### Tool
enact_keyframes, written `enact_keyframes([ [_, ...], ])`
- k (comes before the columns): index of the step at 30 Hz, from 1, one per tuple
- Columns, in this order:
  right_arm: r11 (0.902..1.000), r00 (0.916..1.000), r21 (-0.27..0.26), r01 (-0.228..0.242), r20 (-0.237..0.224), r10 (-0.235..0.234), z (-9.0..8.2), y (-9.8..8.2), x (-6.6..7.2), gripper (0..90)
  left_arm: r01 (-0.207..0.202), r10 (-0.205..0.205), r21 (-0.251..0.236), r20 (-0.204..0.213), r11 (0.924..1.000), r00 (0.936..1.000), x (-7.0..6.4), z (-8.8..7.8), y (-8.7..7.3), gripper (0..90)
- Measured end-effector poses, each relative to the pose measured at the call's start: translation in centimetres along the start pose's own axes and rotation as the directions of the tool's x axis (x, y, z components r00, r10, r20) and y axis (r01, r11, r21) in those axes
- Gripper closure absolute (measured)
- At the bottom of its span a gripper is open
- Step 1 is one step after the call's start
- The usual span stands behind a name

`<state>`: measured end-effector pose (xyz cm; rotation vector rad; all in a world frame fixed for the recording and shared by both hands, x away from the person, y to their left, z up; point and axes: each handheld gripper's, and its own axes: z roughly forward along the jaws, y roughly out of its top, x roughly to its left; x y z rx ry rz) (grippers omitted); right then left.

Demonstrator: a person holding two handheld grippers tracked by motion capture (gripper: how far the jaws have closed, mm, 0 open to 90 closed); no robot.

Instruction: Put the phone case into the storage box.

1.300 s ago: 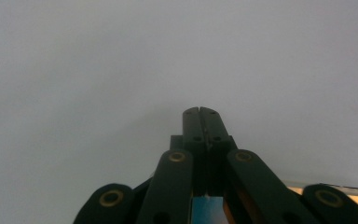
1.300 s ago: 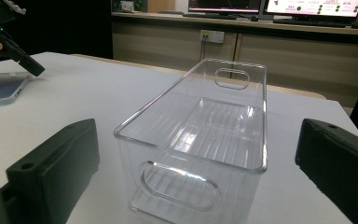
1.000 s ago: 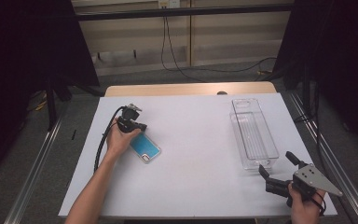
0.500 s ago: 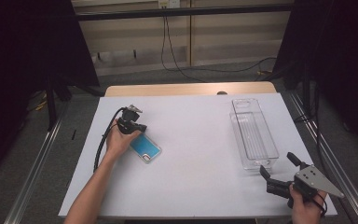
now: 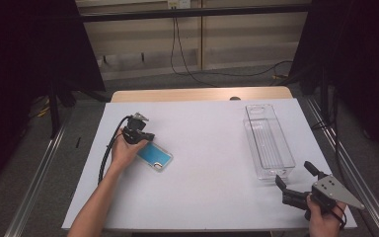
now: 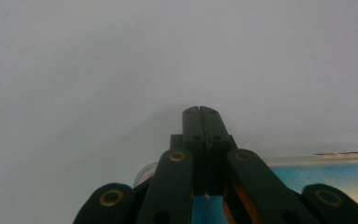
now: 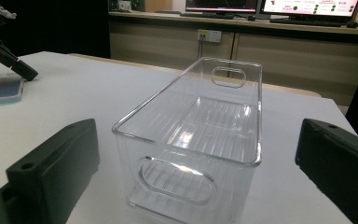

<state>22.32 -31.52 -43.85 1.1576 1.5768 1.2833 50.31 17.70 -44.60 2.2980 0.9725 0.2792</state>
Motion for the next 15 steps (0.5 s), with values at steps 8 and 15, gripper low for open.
enact_keyframes([
  [8, 1.0000, 1.0000, -0.003, 0.001, -0.005, -0.001, -0.04, 0.03, 0.04, 0.0, 0.004, -0.004, -0.001, 0.002, 1.0000, 1.0000, -0.03, -0.20, -0.27, 90.0],
  [15, 1.0000, 1.0000, -0.004, 0.000, -0.002, 0.000, -0.06, 0.03, 0.01, 0.0, 0.001, -0.001, 0.004, 0.015, 1.0000, 0.9999, 0.07, -0.38, -0.42, 90.0],
])
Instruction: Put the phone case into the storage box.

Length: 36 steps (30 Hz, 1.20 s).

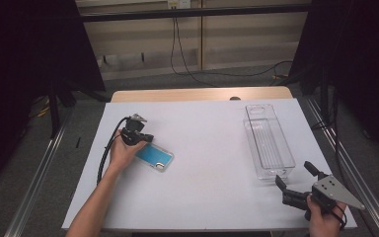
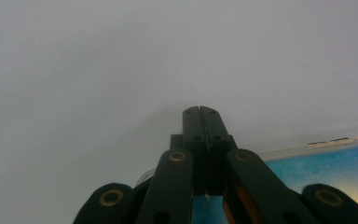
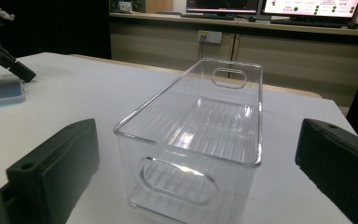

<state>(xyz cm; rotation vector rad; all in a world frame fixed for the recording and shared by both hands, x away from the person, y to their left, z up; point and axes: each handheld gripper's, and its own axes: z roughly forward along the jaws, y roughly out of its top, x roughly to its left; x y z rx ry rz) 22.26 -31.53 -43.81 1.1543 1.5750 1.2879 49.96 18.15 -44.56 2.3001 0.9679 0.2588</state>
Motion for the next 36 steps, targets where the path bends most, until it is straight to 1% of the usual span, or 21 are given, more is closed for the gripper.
enact_keyframes([
  [2, 1.0000, 1.0000, 0.002, 0.000, -0.001, 0.000, 0.0, 0.0, 0.0, 0.0, 0.007, -0.007, -0.003, 0.000, 1.0000, 1.0000, -0.1, 0.0, -0.1, 90.0],
  [3, 1.0000, 1.0000, 0.002, 0.001, -0.001, -0.001, 0.0, 0.0, 0.0, 0.0, 0.001, -0.001, -0.001, -0.002, 1.0000, 1.0000, 0.0, -0.1, -0.1, 90.0],
  [9, 1.0000, 1.0000, 0.001, 0.000, -0.002, 0.000, 0.0, 0.0, 0.0, 0.0, 0.027, -0.027, -0.007, 0.021, 0.9996, 0.9994, 0.2, -0.3, -0.5, 90.0],
  [13, 1.0000, 1.0000, 0.001, 0.001, -0.002, -0.001, 0.0, 0.0, 0.0, 0.0, 0.001, -0.001, 0.005, 0.007, 1.0000, 1.0000, -0.1, -0.6, -0.6, 90.0],
  [15, 1.0000, 1.0000, 0.001, 0.001, -0.003, -0.001, 0.0, 0.0, 0.0, 0.0, -0.006, 0.006, 0.001, 0.003, 1.0000, 1.0000, -0.2, -0.6, -0.8, 90.0],
  [18, 1.0000, 1.0000, 0.001, 0.001, -0.004, -0.001, 0.0, 0.0, 0.0, 0.0, 0.002, -0.002, 0.001, 0.009, 1.0000, 1.0000, -0.2, -0.8, -1.0, 90.0],
  [20, 1.0000, 1.0000, 0.001, 0.000, -0.003, 0.000, 0.1, 0.0, 0.0, 0.0, -0.005, 0.005, 0.005, 0.012, 1.0000, 0.9999, -0.2, -0.9, -1.0, 90.0],
  [22, 1.0000, 1.0000, 0.001, 0.000, -0.003, 0.000, 0.1, 0.0, 0.0, 0.0, -0.005, 0.005, 0.003, 0.002, 1.0000, 1.0000, -0.3, -0.9, -1.1, 90.0],
  [24, 1.0000, 1.0000, 0.001, 0.002, -0.005, -0.002, 0.0, 0.0, 0.1, 0.0, -0.005, 0.005, 0.007, 0.007, 1.0000, 1.0000, -0.3, -1.0, -1.1, 90.0],
  [26, 1.0000, 1.0000, 0.000, 0.000, -0.004, 0.000, 0.0, 0.0, 0.0, 0.0, -0.002, 0.002, 0.002, 0.001, 1.0000, 1.0000, -0.3, -1.0, -1.2, 90.0],
  [29, 1.0000, 1.0000, 0.003, 0.000, -0.004, 0.000, 0.1, 0.0, 0.0, 0.0, 0.002, -0.002, 0.000, 0.010, 1.0000, 1.0000, -0.4, -1.1, -1.4, 90.0],
  [32, 1.0000, 1.0000, 0.003, 0.003, -0.005, -0.003, 0.1, 0.0, 0.1, 0.0, -0.007, 0.007, -0.002, -0.002, 1.0000, 1.0000, -0.5, -1.3, -1.6, 90.0],
  [36, 1.0000, 1.0000, 0.003, 0.002, -0.005, -0.002, 0.1, 0.0, 0.1, 0.0, 0.000, 0.000, 0.007, 0.008, 1.0000, 1.0000, -0.5, -1.4, -1.7, 90.0],
])
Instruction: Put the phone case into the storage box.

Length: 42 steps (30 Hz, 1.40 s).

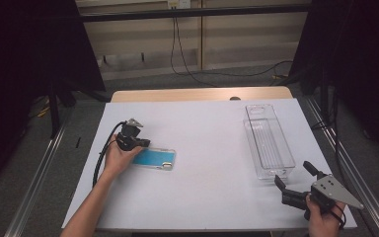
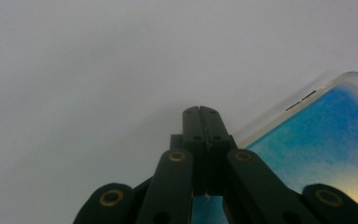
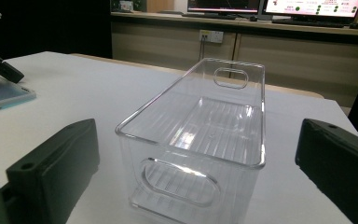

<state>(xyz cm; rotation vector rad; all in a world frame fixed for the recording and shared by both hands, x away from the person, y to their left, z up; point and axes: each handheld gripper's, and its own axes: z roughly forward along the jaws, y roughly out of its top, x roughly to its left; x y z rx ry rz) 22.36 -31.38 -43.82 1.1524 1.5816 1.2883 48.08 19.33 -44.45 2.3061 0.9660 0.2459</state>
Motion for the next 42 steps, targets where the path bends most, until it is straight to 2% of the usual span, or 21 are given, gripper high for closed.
enact_keyframes([
  [9, 1.0000, 1.0000, -0.001, 0.001, -0.002, -0.001, 0.0, 0.0, 0.0, 0.0, -0.020, 0.021, 0.017, -0.018, 0.9997, 0.9996, -0.4, -0.3, -0.2, 90.0],
  [11, 1.0000, 1.0000, -0.001, 0.000, -0.002, 0.000, -0.1, 0.0, 0.0, 0.0, -0.009, 0.009, 0.014, -0.013, 0.9999, 0.9999, -0.5, -0.4, -0.3, 90.0],
  [14, 1.0000, 1.0000, -0.001, -0.001, -0.001, 0.001, 0.0, 0.0, -0.1, 0.0, -0.021, 0.021, 0.020, -0.010, 0.9996, 0.9997, -0.4, -0.6, -0.4, 90.0],
  [16, 1.0000, 1.0000, 0.000, 0.001, -0.001, -0.001, 0.0, 0.0, 0.0, 0.0, -0.012, 0.013, 0.022, -0.003, 0.9997, 0.9999, -0.5, -0.7, -0.6, 90.0],
  [31, 1.0000, 1.0000, -0.001, 0.000, -0.002, 0.000, 0.0, 0.0, 0.0, 0.0, -0.026, 0.026, 0.040, -0.010, 0.9989, 0.9996, -0.9, -1.2, -1.1, 90.0],
  [33, 1.0000, 1.0000, 0.000, 0.000, -0.002, 0.000, 0.0, 0.0, 0.0, 0.0, -0.022, 0.022, 0.038, 0.000, 0.9990, 0.9998, -0.9, -1.4, -1.3, 90.0],
  [39, 1.0000, 1.0000, 0.000, 0.004, -0.006, -0.004, 0.1, 0.0, 0.1, 0.0, -0.034, 0.035, 0.038, -0.033, 0.9987, 0.9988, -1.5, -1.5, -1.4, 90.0],
  [42, 1.0000, 1.0000, 0.000, 0.003, -0.005, -0.003, 0.1, 0.0, 0.1, 0.0, -0.036, 0.037, 0.040, -0.025, 0.9986, 0.9990, -1.4, -1.6, -1.5, 90.0],
])
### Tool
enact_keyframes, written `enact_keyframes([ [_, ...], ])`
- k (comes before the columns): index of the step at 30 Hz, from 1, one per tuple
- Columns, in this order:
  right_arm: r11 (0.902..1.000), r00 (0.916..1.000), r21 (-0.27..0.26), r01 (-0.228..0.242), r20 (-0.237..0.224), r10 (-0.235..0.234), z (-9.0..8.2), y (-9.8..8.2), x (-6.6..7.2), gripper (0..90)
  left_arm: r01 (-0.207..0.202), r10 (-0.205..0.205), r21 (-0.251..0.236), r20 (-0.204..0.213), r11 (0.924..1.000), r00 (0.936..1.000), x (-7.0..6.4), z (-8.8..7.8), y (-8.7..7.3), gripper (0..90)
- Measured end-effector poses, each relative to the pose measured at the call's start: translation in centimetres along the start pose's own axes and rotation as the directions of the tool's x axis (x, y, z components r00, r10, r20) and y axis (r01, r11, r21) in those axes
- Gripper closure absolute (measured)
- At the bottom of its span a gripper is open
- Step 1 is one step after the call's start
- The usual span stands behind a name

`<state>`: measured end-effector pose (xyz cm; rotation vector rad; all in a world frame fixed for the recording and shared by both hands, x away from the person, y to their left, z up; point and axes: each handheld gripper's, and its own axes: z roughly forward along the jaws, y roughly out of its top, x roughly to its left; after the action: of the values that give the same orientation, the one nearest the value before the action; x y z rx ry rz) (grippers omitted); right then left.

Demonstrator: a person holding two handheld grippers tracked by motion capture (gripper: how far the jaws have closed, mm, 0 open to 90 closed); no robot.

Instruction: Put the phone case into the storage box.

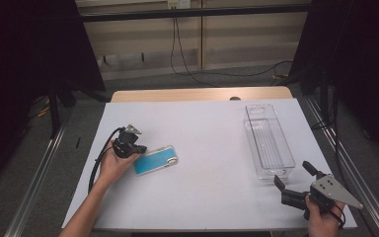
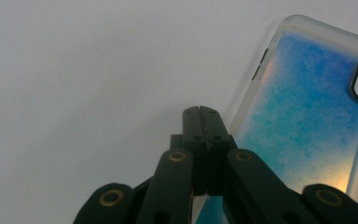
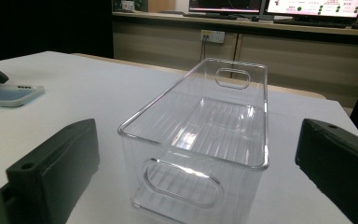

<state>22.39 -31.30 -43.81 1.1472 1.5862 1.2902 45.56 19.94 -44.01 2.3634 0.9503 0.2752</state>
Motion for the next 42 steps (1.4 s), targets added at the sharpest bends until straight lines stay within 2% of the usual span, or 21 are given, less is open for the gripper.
enact_keyframes([
  [2, 1.0000, 1.0000, -0.001, 0.000, 0.001, 0.000, 0.0, 0.0, 0.0, 0.0, 0.025, -0.025, -0.010, 0.009, 0.9996, 0.9997, 0.0, 0.0, -0.1, 90.0],
  [7, 1.0000, 1.0000, 0.001, 0.001, -0.003, -0.001, 0.0, 0.0, 0.0, 0.0, 0.007, -0.007, -0.004, -0.002, 1.0000, 1.0000, -0.2, -0.2, -0.3, 90.0],
  [8, 1.0000, 1.0000, 0.001, 0.000, -0.002, 0.000, 0.0, 0.0, 0.0, 0.0, 0.018, -0.018, -0.011, 0.003, 0.9998, 0.9998, -0.3, -0.2, -0.4, 90.0],
  [17, 1.0000, 1.0000, 0.002, 0.001, -0.003, -0.001, 0.0, 0.0, 0.0, 0.0, 0.029, -0.029, -0.010, 0.035, 0.9995, 0.9990, -0.3, -0.7, -0.9, 90.0],
  [23, 1.0000, 1.0000, 0.003, 0.002, -0.004, -0.002, 0.1, 0.0, 0.0, 0.0, 0.022, -0.022, -0.007, 0.027, 0.9997, 0.9994, -0.4, -0.8, -0.9, 90.0],
  [28, 1.0000, 1.0000, 0.002, 0.002, -0.004, -0.002, 0.1, 0.0, 0.0, 0.0, 0.024, -0.024, -0.006, 0.035, 0.9997, 0.9991, -0.5, -0.9, -1.0, 90.0],
  [29, 1.0000, 1.0000, 0.002, 0.002, -0.004, -0.002, 0.1, 0.0, 0.0, 0.0, 0.035, -0.035, -0.007, 0.038, 0.9994, 0.9987, -0.6, -0.9, -1.1, 90.0],
  [33, 1.0000, 1.0000, 0.001, 0.002, -0.005, -0.002, 0.1, 0.0, 0.0, 0.0, 0.035, -0.035, -0.006, 0.031, 0.9994, 0.9989, -0.7, -1.0, -1.1, 90.0],
  [42, 1.0000, 1.0000, 0.001, 0.000, -0.007, 0.000, 0.1, 0.0, 0.0, 0.0, 0.034, -0.034, -0.003, 0.043, 0.9994, 0.9985, -0.8, -1.3, -1.4, 90.0],
])
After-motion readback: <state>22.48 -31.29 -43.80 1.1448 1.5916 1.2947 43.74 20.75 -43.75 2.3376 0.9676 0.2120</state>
